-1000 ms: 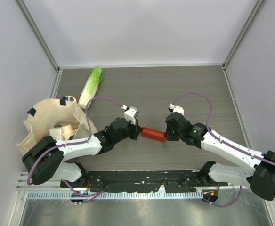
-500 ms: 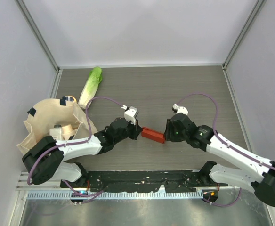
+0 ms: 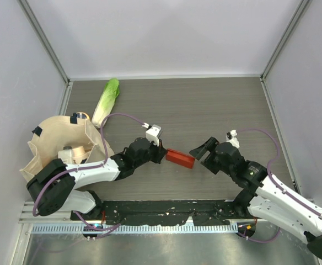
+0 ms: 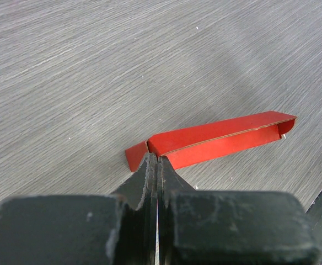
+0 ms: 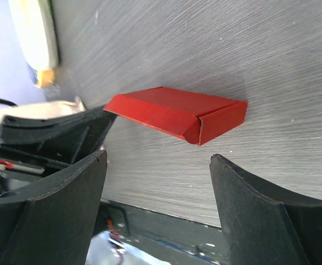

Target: Fold the paper box

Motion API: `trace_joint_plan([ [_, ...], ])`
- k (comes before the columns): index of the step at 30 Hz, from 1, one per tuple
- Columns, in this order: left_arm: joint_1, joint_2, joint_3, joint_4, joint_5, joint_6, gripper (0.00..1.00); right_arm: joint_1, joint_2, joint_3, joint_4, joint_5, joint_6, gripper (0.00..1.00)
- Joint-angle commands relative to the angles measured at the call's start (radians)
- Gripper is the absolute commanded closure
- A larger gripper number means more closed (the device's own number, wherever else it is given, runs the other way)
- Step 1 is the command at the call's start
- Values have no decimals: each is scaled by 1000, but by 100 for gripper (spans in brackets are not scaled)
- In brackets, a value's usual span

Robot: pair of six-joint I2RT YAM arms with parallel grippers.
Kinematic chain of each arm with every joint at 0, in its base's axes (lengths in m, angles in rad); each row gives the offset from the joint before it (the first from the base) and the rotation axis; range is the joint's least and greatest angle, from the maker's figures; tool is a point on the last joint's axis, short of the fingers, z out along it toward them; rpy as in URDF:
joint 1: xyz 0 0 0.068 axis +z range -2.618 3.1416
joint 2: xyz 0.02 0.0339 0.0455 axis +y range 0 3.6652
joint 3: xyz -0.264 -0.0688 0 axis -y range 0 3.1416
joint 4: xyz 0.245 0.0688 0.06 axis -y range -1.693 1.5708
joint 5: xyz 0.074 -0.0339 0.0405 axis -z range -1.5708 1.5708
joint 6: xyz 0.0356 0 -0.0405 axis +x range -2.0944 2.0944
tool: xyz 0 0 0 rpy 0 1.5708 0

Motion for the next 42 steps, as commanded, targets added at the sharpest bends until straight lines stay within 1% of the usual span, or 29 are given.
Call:
trace_joint_plan([
  [1,-3,3,2,-73,-3,-1,100,-35,-116,-98,122,25,292,20],
  [2,-5,3,5,-75,-5,-3,100,-50,-127,-123,145,14,344,20],
  [3,-5,2,5,-76,-5,-1,100,-58,-131,-176,182,-36,367,29],
  [4,-5,3,7,-76,-5,-1,100,-66,-130,-204,257,-66,387,32],
  [5,-3,7,8,-76,-3,-1,100,-84,-116,-227,292,-96,418,34],
  [6,-5,8,8,-76,-2,-1,100,-89,-101,-264,331,-156,427,34],
  [8,-5,11,16,-78,1,-4,100,-92,-60,-296,421,-185,447,34],
  [9,-3,11,18,-80,4,-6,100,-94,-50,-334,464,-223,469,32],
  [10,-3,10,19,-81,6,-7,100,-94,-39,-356,556,-247,487,32],
  [13,-5,10,19,-80,9,-9,100,-94,-4,-428,686,-265,552,30],
  [17,-11,3,18,-86,6,-7,100,-98,37,-450,738,-267,566,29],
  [19,-12,-1,18,-92,3,-7,100,-101,48,-459,757,-265,578,30],
  [20,-12,-3,18,-95,3,-7,100,-103,54,-462,758,-261,581,33],
  [21,-12,-3,18,-95,3,-7,100,-103,56,-471,758,-258,584,43],
  [23,-12,-4,15,-96,1,-7,100,-110,59,-497,774,-250,595,53],
  [26,-12,-7,7,-98,-3,-13,99,-124,68,-522,799,-250,586,56],
  [27,-12,-12,2,-96,-5,-18,95,-129,71,-532,800,-253,578,56],
  [28,-12,-15,-5,-95,-5,-24,85,-133,74,-536,804,-255,570,56],
  [30,-12,-32,-14,-92,9,-45,72,-147,85,-543,799,-258,540,56],
  [31,-12,-41,-21,-93,33,-56,61,-153,85,-546,799,-261,530,56],
  [33,-12,-75,-21,-142,56,-84,52,-169,91,-551,796,-264,504,56],
  [34,-12,-88,-15,-164,73,-90,45,-172,94,-549,782,-264,494,56],
  [38,-3,-177,19,-293,193,-127,36,-184,102,-523,744,-255,419,56],
  [39,5,-216,28,-341,210,-151,35,-184,106,-508,733,-252,403,56],
  [41,35,-248,60,-369,242,-180,30,-186,111,-494,713,-250,359,55],
  [42,47,-254,74,-426,253,-193,28,-186,112,-485,712,-250,345,55],
])
